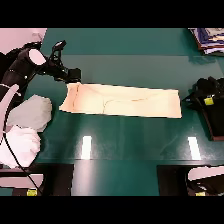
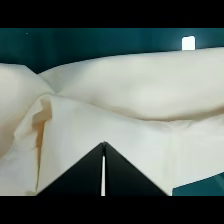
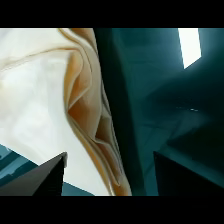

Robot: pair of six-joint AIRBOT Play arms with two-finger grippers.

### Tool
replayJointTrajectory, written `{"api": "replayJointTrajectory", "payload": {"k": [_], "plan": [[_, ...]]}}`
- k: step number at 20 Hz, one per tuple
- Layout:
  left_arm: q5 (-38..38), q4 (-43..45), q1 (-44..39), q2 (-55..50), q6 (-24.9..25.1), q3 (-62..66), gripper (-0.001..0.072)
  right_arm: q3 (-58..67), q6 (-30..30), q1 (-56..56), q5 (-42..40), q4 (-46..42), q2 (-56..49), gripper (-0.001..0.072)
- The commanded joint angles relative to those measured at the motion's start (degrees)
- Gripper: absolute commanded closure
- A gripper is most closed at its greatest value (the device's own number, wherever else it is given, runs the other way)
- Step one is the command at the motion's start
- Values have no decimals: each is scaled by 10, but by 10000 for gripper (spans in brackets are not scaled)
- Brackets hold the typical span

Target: Fold the shirts.

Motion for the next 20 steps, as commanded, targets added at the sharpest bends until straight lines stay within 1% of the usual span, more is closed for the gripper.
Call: {"api": "replayJointTrajectory", "payload": {"k": [1, 3, 4, 8, 9, 11, 12, 14, 17, 20], "plan": [[0, -28, -1, -4, 2, 0, 673, -56, -49, 7, -42, 32, -1, 94], [-1, -48, -7, -10, 2, 1, 677, -59, -58, 31, -61, 33, -2, 97], [1, -48, -17, -13, 2, 1, 682, -59, -58, 44, -72, 32, -2, 149], [51, -48, -89, -40, 2, 4, 682, -59, -64, 71, -79, 33, -2, 433], [61, -49, -108, -54, 2, 13, 682, -59, -66, 72, -72, 33, -2, 490], [60, -50, -138, -90, 1, 46, 682, -52, -83, 72, -49, 34, -2, 675], [53, -51, -151, -110, 1, 67, 682, -38, -89, 72, -29, 34, -2, 693], [48, -53, -176, -145, 1, 105, 682, 7, -80, 72, 23, 34, 7, 694], [48, -66, -207, -193, 1, 148, 682, 91, 4, 91, 64, 34, 49, 695], [48, -94, -230, -236, 1, 175, 683, 175, 59, 137, 98, 34, 82, 696]]}}
